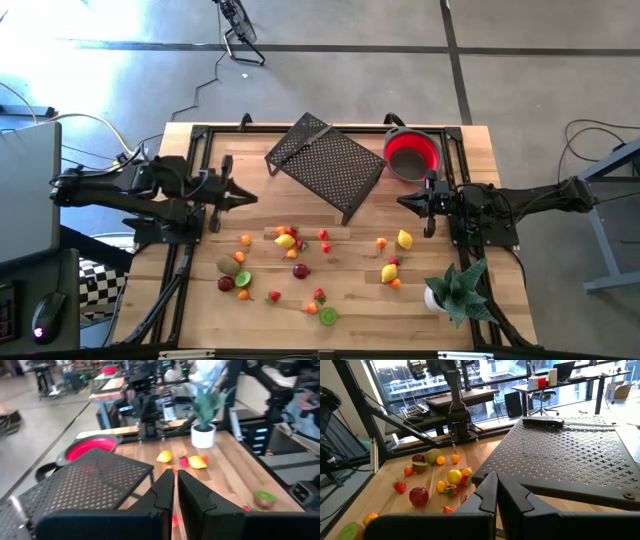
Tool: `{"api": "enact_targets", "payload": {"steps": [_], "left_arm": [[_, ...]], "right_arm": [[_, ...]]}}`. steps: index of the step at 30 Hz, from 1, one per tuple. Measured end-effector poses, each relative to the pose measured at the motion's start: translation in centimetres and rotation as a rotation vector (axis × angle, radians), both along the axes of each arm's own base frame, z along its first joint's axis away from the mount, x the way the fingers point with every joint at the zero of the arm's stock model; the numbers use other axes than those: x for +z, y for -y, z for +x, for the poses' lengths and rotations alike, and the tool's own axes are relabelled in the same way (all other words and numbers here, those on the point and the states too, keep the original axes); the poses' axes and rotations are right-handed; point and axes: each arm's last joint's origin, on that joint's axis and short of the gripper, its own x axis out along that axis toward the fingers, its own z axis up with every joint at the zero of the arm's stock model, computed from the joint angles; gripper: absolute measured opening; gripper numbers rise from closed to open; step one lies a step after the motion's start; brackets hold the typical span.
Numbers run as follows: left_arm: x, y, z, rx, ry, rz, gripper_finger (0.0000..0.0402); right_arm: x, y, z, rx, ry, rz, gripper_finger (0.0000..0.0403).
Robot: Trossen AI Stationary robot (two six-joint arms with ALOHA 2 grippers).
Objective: Pick & Place Fruit
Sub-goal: Put the strainer bowl on the shelf
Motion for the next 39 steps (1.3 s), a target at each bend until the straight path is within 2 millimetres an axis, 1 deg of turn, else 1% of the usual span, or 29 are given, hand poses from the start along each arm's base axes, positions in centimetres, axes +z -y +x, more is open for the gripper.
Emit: {"api": "enact_targets", "payload": {"steps": [5, 11, 14, 17, 20, 25, 36, 39], "left_arm": [[-1.4, 0.5, -0.6, -0.048, 0.022, 0.021, 0.0019], [-3.6, 0.9, -0.3, -0.077, 0.088, 0.038, 0.0019], [-4.5, 0.9, -0.2, -0.077, 0.063, 0.047, 0.0019], [-5.0, 0.9, -0.1, -0.079, 0.05, 0.047, 0.0019], [-5.3, 1.0, 0.0, -0.088, 0.043, 0.02, 0.0019], [-5.2, 1.0, 0.0, -0.095, 0.055, -0.016, 0.0019], [-5.3, 1.0, 0.0, -0.095, 0.045, -0.016, 0.0019], [-5.3, 1.0, 0.0, -0.095, 0.045, -0.016, 0.0019]], "right_arm": [[0.0, 0.0, 0.0, 0.0, 0.001, 0.0, 0.0002], [0.0, 0.0, 0.0, 0.0, 0.002, 0.0, 0.0002], [0.2, 0.0, 0.0, 0.001, 0.019, 0.002, 0.0002], [0.4, 0.0, 0.0, 0.001, 0.037, 0.005, 0.0002], [0.6, 0.0, 0.0, 0.001, 0.065, 0.016, 0.0002], [0.9, 0.0, 0.1, -0.005, 0.098, 0.067, 0.0002], [0.3, 0.1, 1.4, -0.084, 0.047, 0.053, 0.0002], [1.0, 0.0, 1.9, -0.085, 0.002, 0.044, 0.0002]]}}
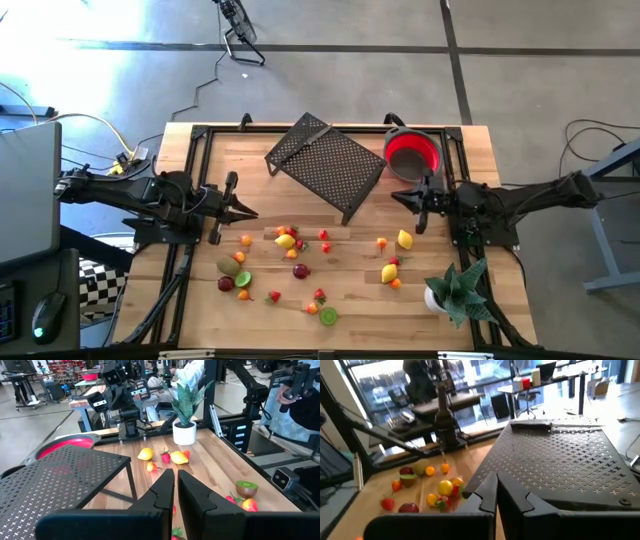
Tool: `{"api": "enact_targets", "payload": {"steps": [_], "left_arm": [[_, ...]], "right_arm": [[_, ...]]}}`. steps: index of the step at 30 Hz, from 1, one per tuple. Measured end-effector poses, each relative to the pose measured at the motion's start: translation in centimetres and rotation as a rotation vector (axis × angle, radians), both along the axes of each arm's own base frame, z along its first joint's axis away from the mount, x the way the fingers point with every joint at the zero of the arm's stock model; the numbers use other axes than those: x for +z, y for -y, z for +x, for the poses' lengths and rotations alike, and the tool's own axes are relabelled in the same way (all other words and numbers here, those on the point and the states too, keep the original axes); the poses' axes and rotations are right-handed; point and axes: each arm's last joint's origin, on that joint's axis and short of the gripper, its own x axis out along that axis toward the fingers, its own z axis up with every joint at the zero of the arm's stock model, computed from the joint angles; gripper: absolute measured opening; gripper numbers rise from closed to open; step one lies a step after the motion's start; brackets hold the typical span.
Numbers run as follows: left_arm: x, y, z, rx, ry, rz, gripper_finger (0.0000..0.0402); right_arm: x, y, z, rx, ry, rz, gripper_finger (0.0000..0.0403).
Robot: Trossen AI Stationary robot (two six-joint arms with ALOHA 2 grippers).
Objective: Pick & Place Fruit
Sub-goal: Put the strainer bowl on the shelf
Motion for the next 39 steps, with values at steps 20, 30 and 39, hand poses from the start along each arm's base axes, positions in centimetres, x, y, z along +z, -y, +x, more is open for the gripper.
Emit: {"api": "enact_targets", "payload": {"steps": [20, 30, 39], "left_arm": [[0.0, 0.0, 0.0, 0.001, -0.005, -0.033, 0.0019], [0.0, 0.0, 0.0, 0.001, -0.005, -0.033, 0.0019], [0.0, 0.0, 0.0, 0.004, -0.009, -0.055, 0.0019]], "right_arm": [[6.7, 0.3, 4.4, -0.227, -0.71, -0.005, 0.0002], [5.3, 1.9, 7.0, -0.375, -1.134, 0.095, 0.0002], [3.7, 3.8, 8.2, -0.365, -1.282, 0.031, 0.001]]}}
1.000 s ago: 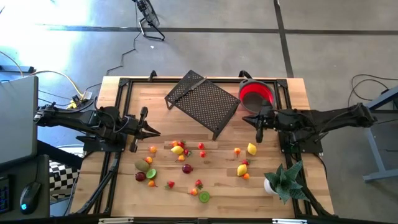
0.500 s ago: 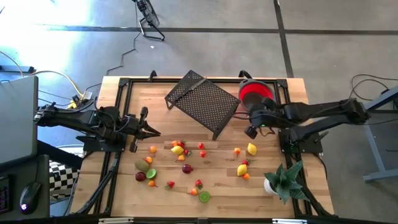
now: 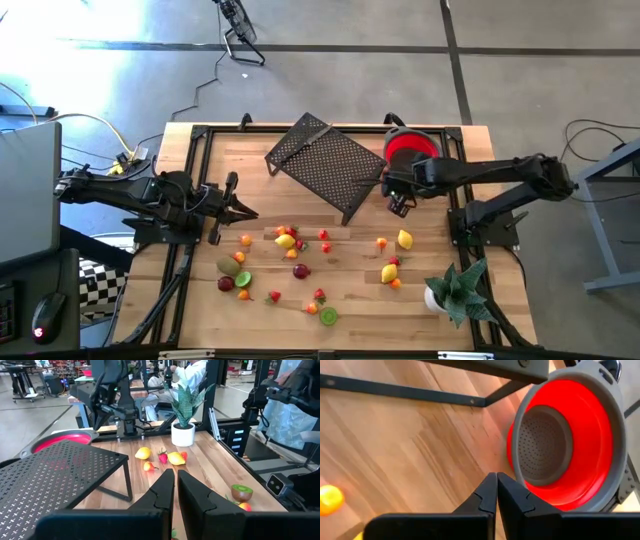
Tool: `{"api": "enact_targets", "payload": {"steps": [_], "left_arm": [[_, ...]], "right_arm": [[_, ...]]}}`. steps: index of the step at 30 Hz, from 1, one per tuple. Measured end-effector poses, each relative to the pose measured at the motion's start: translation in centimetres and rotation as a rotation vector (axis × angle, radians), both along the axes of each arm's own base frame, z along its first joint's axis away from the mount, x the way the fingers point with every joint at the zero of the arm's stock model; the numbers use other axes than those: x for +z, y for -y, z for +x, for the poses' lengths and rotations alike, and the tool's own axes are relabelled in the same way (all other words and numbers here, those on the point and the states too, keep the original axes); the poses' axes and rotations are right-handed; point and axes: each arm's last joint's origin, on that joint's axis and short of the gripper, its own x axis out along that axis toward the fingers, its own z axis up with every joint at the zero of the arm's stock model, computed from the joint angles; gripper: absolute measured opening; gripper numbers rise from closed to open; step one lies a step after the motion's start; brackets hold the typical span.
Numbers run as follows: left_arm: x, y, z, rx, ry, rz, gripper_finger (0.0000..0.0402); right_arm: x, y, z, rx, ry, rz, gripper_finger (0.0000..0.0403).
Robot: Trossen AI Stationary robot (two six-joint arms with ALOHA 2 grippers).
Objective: Pick & Place Fruit
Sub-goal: Put the strainer bowl on the shelf
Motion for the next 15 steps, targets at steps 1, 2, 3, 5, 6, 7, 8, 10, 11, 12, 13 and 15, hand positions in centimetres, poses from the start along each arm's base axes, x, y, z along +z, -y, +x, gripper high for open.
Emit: {"api": "enact_targets", "payload": {"steps": [1, 2, 3, 5, 6, 7, 8, 10, 11, 12, 13, 15], "left_arm": [[0.0, 0.0, 0.0, 0.0, 0.0, 0.0, 0.0019], [0.0, 0.0, 0.0, 0.0, 0.0, 0.0, 0.0019], [0.0, 0.0, 0.0, 0.0, 0.0, 0.0, 0.0019], [0.0, 0.0, 0.0, 0.0, 0.0, 0.0, 0.0019], [0.0, 0.0, 0.0, 0.0, 0.0, 0.0, 0.0019], [0.0, 0.0, 0.0, 0.0, 0.0, 0.0, 0.0019], [0.0, 0.0, 0.0, 0.0, 0.0, 0.0, 0.0019], [0.0, 0.0, 0.0, 0.0, 0.0, 0.0, 0.0019], [0.0, 0.0, 0.0, 0.0, 0.0, 0.0, 0.0019], [0.0, 0.0, 0.0, 0.0, 0.0, 0.0, 0.0019], [0.0, 0.0, 0.0, 0.0, 0.0, -0.001, 0.0019], [0.0, 0.0, 0.0, 0.0, -0.001, -0.001, 0.0019]], "right_arm": [[-0.1, 0.2, 0.0, 0.005, -0.012, 0.008, 0.0017], [-0.2, 0.4, 0.0, 0.013, -0.021, 0.021, 0.0027], [-0.2, 0.6, 0.0, 0.016, -0.025, 0.032, 0.0039], [-0.2, 1.0, -0.1, 0.014, -0.028, 0.056, 0.0072], [-0.2, 1.2, -0.1, 0.007, -0.027, 0.063, 0.0091], [-0.2, 1.4, -0.2, -0.001, -0.027, 0.064, 0.0111], [-0.2, 1.6, -0.2, -0.011, -0.027, 0.063, 0.0132], [-0.2, 2.0, -0.3, -0.029, -0.028, 0.052, 0.0175], [-0.2, 2.2, -0.3, -0.038, -0.029, 0.046, 0.0196], [-0.2, 2.4, -0.4, -0.047, -0.029, 0.044, 0.0215], [-0.2, 2.6, -0.4, -0.056, -0.028, 0.046, 0.0233], [-0.2, 3.0, -0.5, -0.068, -0.026, 0.066, 0.0261]]}}
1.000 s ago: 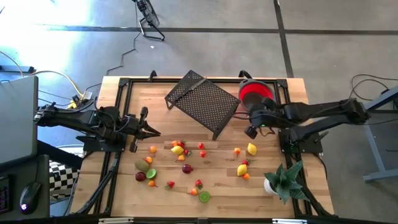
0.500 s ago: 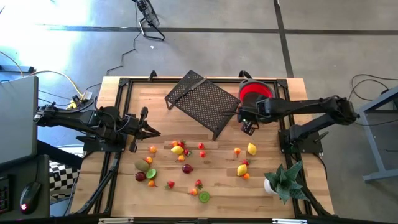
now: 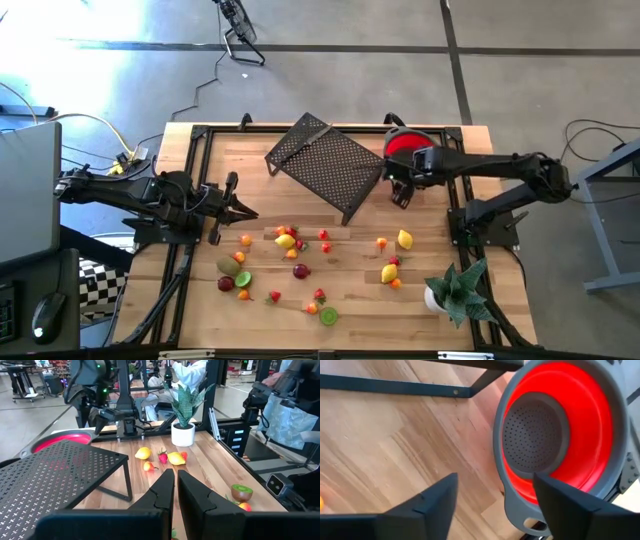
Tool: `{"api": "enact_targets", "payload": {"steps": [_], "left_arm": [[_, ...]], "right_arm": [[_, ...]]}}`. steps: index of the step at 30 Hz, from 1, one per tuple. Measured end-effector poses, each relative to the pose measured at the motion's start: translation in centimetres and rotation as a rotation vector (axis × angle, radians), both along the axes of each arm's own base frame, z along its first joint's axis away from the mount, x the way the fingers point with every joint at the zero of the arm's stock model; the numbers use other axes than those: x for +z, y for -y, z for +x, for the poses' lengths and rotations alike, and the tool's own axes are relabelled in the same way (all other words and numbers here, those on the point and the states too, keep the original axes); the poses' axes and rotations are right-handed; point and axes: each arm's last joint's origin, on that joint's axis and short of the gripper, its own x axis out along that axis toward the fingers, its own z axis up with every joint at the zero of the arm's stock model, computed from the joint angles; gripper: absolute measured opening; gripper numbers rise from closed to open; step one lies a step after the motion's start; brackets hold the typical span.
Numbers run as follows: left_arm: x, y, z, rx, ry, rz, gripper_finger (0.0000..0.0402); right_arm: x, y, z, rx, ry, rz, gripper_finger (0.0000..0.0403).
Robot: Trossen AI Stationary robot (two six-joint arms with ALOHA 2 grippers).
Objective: Pick & Place Fruit
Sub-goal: Put the strainer bowl on the shelf
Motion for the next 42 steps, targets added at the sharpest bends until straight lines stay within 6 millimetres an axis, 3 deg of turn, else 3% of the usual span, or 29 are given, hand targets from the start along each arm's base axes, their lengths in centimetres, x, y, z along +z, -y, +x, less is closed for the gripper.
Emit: {"api": "enact_targets", "payload": {"steps": [4, 12, 31, 42], "left_arm": [[0.0, 0.0, 0.0, 0.0, 0.0, 0.0, 0.0019], [0.0, 0.0, 0.0, 0.0, 0.0, 0.0, 0.0019], [0.0, 0.0, 0.0, 0.0, -0.001, 0.0, 0.0019], [-0.2, 0.0, 0.0, 0.0, -0.023, 0.003, 0.0019]], "right_arm": [[0.0, 0.6, -0.1, 0.012, -0.005, 0.027, 0.0288], [-0.4, 1.8, 0.2, 0.039, -0.004, 0.019, 0.0284], [-5.8, 4.3, 2.3, 0.04, -0.296, 0.04, 0.0284], [-6.3, 5.9, 1.9, 0.007, -0.283, 0.105, 0.0269]]}}
